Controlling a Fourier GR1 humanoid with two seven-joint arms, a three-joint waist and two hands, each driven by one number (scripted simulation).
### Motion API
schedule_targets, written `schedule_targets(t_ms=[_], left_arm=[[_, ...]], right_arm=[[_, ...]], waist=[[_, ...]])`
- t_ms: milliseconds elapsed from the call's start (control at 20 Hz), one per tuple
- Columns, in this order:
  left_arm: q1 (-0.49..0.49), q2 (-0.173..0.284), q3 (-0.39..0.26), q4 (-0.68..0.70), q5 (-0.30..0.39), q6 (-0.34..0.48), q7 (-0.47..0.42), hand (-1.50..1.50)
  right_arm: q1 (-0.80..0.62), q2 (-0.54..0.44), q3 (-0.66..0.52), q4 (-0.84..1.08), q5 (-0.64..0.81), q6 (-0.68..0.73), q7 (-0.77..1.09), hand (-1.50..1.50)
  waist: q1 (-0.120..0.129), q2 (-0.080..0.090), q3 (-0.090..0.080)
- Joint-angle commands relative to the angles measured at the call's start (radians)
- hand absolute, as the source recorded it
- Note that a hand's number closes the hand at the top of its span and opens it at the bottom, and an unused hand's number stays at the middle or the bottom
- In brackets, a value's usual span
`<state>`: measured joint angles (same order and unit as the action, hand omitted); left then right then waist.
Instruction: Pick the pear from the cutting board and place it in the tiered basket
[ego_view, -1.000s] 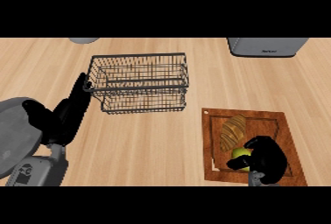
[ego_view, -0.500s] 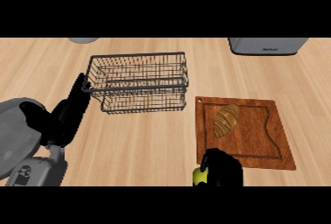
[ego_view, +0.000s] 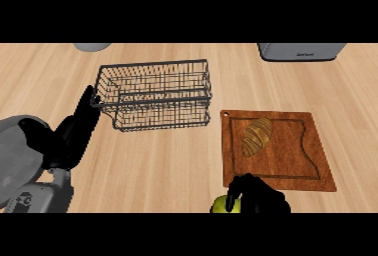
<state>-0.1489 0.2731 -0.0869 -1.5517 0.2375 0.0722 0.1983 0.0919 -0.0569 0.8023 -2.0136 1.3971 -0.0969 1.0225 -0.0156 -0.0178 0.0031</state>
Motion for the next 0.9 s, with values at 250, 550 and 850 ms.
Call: schedule_targets(t_ms=[250, 550, 850], left_arm=[[-0.008, -0.046, -0.064, 0.01, -0.017, -0.007, 0.043, 0.0], [-0.024, -0.043, -0.048, 0.052, -0.007, -0.035, 0.03, 0.0], [-0.081, -0.057, -0.055, 0.065, -0.027, -0.015, 0.057, 0.0]], right_arm=[[-0.178, 0.053, 0.139, -0.336, 0.083, 0.212, 0.187, 1.5], [-0.402, 0.054, 0.047, -0.366, 0.014, 0.413, 0.235, 1.5], [-0.587, 0.056, -0.098, -0.187, -0.139, 0.38, 0.274, 1.5]], waist=[[0.0, 0.009, -0.007], [0.013, 0.016, -0.009], [0.027, 0.025, -0.009]])
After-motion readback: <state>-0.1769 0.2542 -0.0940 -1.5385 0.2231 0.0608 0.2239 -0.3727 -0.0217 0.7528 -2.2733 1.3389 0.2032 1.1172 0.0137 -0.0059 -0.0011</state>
